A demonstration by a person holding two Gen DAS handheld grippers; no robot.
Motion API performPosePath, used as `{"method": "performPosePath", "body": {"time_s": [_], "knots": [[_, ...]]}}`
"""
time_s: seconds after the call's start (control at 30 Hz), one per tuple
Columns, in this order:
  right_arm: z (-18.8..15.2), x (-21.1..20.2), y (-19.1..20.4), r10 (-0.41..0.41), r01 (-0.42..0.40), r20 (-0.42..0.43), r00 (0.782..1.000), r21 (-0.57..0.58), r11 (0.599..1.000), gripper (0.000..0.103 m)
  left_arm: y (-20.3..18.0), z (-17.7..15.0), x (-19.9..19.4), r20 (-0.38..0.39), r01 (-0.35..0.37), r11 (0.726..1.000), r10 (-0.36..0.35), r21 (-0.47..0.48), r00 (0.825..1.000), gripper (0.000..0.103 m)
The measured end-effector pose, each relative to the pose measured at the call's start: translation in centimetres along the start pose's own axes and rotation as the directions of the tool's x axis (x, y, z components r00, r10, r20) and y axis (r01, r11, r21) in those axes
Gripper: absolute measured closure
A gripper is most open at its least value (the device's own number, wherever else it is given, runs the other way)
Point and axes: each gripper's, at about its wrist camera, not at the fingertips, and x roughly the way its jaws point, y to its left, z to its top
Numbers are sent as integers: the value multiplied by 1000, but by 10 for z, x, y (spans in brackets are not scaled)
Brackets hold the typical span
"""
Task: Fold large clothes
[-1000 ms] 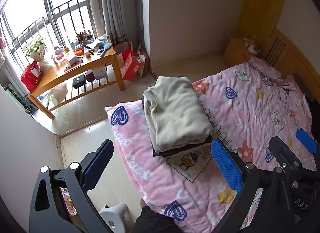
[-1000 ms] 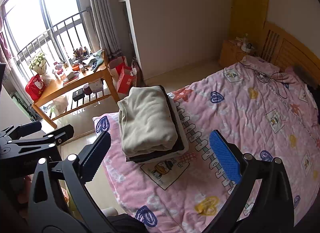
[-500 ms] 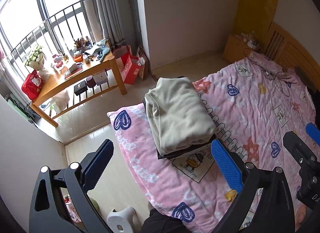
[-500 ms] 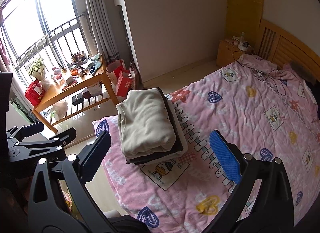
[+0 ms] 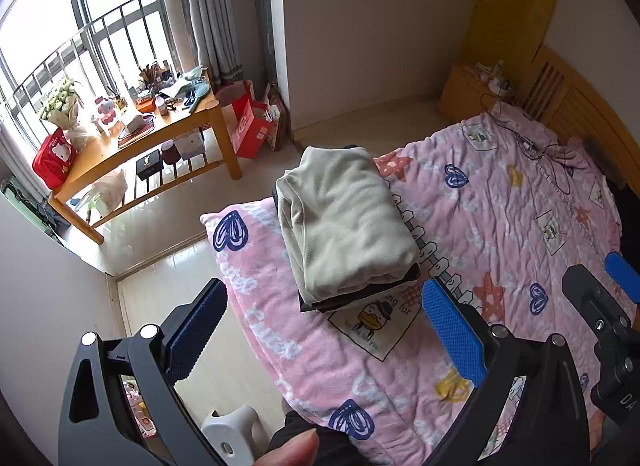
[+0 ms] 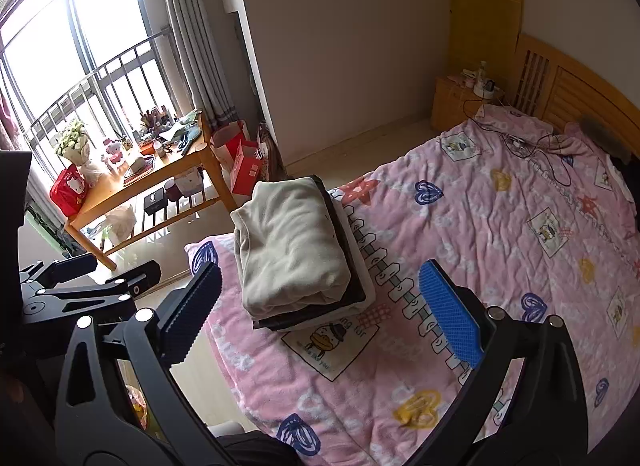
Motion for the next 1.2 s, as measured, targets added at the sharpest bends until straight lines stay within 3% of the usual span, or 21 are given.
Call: {"method": "performPosePath", "body": {"time_s": [0.63,1.2], "knots": [[2,-1,3,-4,4,4,1000,-1,1000,7,-6,3,-5,41,-33,999,32,23,999,8],[3,-1,12,-1,1,6,1000,-9,1000,7,-4,6,-6,34,-13,1000,12,7,999,8]]}}
